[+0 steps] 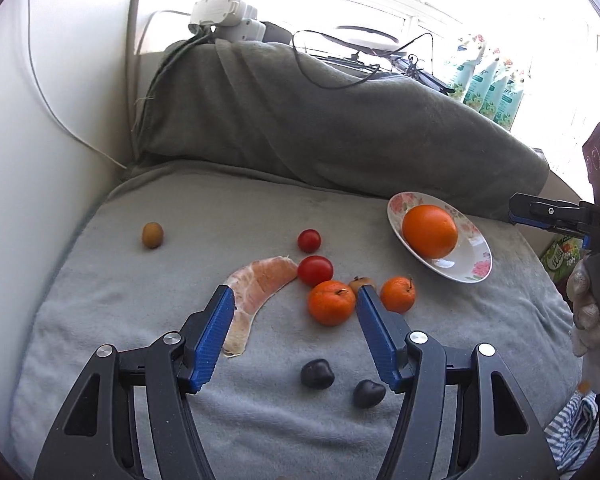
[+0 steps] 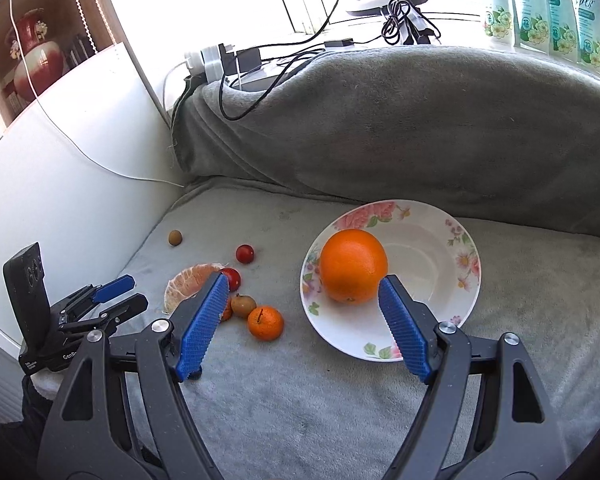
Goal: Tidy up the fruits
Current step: 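Withdraw the right gripper from the plate while the left gripper approaches the dark plum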
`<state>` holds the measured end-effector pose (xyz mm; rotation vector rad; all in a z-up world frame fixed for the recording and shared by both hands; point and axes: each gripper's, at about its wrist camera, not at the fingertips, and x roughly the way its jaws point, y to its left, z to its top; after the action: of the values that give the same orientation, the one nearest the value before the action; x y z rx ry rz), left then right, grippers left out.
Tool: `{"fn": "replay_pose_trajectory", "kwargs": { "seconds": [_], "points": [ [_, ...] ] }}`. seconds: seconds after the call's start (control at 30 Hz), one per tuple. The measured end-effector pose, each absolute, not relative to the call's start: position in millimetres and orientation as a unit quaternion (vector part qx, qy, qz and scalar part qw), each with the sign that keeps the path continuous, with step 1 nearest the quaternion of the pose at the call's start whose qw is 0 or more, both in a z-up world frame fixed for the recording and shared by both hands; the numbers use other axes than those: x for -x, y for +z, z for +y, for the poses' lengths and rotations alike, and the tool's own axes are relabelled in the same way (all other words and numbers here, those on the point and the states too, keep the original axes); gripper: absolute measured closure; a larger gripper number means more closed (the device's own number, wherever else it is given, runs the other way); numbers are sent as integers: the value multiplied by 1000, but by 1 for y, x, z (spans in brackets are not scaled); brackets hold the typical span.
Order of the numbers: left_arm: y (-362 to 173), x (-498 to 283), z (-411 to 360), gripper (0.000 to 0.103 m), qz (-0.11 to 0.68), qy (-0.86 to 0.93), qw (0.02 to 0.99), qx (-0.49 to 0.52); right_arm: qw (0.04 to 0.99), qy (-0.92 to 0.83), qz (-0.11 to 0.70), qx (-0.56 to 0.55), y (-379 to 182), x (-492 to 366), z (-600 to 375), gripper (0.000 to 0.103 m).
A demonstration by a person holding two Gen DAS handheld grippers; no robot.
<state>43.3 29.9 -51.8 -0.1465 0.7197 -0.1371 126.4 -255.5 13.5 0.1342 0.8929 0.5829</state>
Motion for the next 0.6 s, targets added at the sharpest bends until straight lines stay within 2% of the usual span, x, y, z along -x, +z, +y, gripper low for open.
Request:
{"fn": "replay_pose_trajectory", "kwargs": {
  "seconds": [0.6],
  "points": [
    [-71, -43, 48, 40, 368, -68, 922, 96, 843, 309, 440, -24, -6, -120, -215, 23]
  ]
}}
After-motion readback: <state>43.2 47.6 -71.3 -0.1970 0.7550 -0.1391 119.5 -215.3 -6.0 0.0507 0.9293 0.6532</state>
